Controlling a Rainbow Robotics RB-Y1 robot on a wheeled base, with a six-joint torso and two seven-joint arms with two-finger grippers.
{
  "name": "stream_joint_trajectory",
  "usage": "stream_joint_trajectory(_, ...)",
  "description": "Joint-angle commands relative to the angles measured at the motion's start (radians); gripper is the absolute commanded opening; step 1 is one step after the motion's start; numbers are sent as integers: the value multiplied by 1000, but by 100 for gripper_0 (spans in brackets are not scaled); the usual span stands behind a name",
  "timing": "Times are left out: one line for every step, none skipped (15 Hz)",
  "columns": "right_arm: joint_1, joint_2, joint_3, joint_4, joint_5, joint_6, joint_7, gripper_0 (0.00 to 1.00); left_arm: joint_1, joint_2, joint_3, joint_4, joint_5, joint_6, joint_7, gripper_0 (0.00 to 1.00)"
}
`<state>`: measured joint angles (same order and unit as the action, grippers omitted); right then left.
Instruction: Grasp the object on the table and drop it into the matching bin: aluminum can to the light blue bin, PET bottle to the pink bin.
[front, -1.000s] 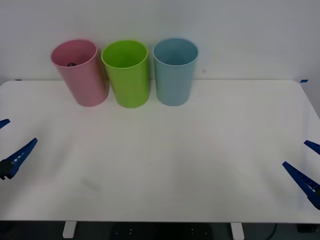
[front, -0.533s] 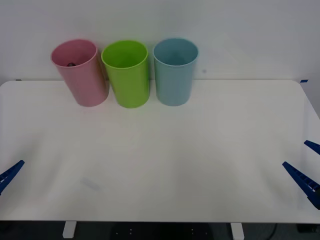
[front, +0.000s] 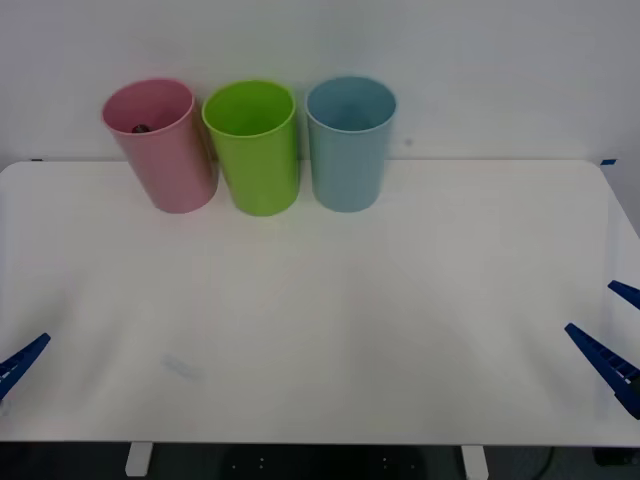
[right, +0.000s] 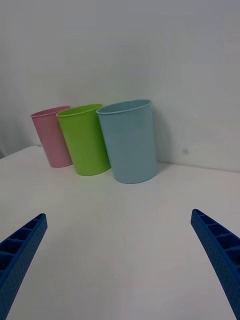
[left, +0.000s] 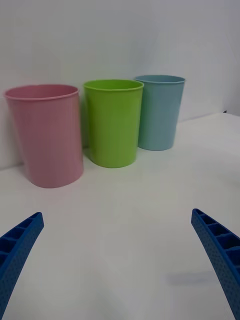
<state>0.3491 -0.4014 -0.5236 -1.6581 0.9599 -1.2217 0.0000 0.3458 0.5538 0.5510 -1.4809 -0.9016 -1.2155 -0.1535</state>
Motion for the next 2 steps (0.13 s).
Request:
stream_joint_trajectory(0,0,0,0,0,0,0,100,-1,0,0,1,-2,1,0,100)
stream_joint_trajectory(0,0,0,0,0,0,0,100,-1,0,0,1,-2,1,0,100)
